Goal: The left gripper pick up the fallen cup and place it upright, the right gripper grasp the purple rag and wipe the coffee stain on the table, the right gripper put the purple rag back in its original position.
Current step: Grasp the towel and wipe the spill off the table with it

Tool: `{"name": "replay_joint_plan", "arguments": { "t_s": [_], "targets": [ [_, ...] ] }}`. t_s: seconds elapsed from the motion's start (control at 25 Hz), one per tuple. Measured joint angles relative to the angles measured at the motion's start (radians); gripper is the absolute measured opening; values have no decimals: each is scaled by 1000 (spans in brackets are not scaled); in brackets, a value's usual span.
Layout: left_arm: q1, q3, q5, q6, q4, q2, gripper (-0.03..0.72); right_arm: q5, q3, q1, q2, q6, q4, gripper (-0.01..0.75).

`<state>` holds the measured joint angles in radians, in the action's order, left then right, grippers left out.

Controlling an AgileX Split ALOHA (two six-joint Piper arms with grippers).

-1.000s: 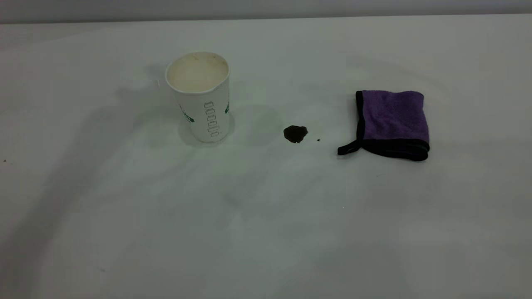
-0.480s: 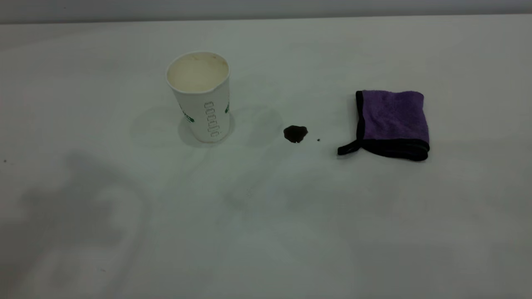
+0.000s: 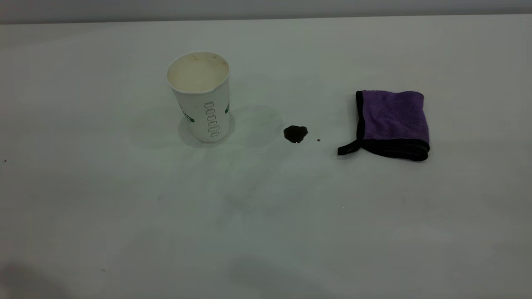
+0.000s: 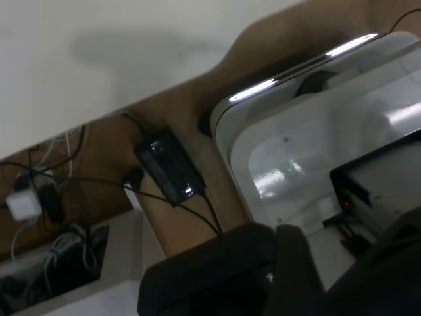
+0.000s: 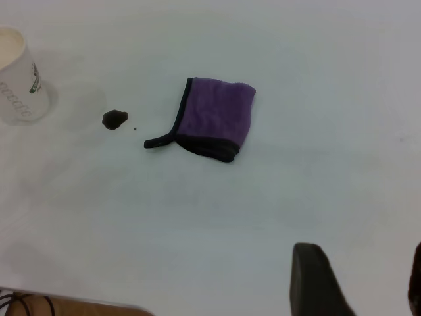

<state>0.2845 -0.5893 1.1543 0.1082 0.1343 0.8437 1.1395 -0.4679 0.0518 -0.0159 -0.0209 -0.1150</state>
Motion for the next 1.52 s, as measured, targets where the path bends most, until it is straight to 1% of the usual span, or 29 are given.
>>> {"name": "replay_joint_plan", "arguments": {
  "t_s": [0.08, 0.2, 0.4, 0.64, 0.76, 1.0, 1.12, 1.2, 1.28, 1.4, 1.52],
  "targets": [
    [0, 52, -26, -6, -8, -64, 562, 0, 0, 0, 0, 0, 0, 386],
    [0, 94, -53, -20, -27, -159, 578, 0, 0, 0, 0, 0, 0, 386],
    [0, 96, -59, -34, -66, -302, 579, 0, 0, 0, 0, 0, 0, 386],
    [-8, 96, -54, -38, -73, -475, 579, 0, 0, 0, 0, 0, 0, 386],
    [-61, 96, -49, -38, -69, -561, 579, 0, 0, 0, 0, 0, 0, 386],
    [-228, 96, -43, -38, -69, -728, 579, 0, 0, 0, 0, 0, 0, 386],
    [-286, 96, -39, -39, -67, -808, 579, 0, 0, 0, 0, 0, 0, 386],
    [-311, 96, -36, -39, -67, -852, 579, 0, 0, 0, 0, 0, 0, 386],
    [-319, 96, -32, -39, -66, -862, 579, 0, 0, 0, 0, 0, 0, 386],
    [-320, 96, -31, -40, -66, -863, 579, -7, 0, 0, 0, -3, -13, 386],
    [-320, 96, -31, -40, -66, -863, 579, -22, -12, 0, 5, -43, -40, 397]
  ]
}}
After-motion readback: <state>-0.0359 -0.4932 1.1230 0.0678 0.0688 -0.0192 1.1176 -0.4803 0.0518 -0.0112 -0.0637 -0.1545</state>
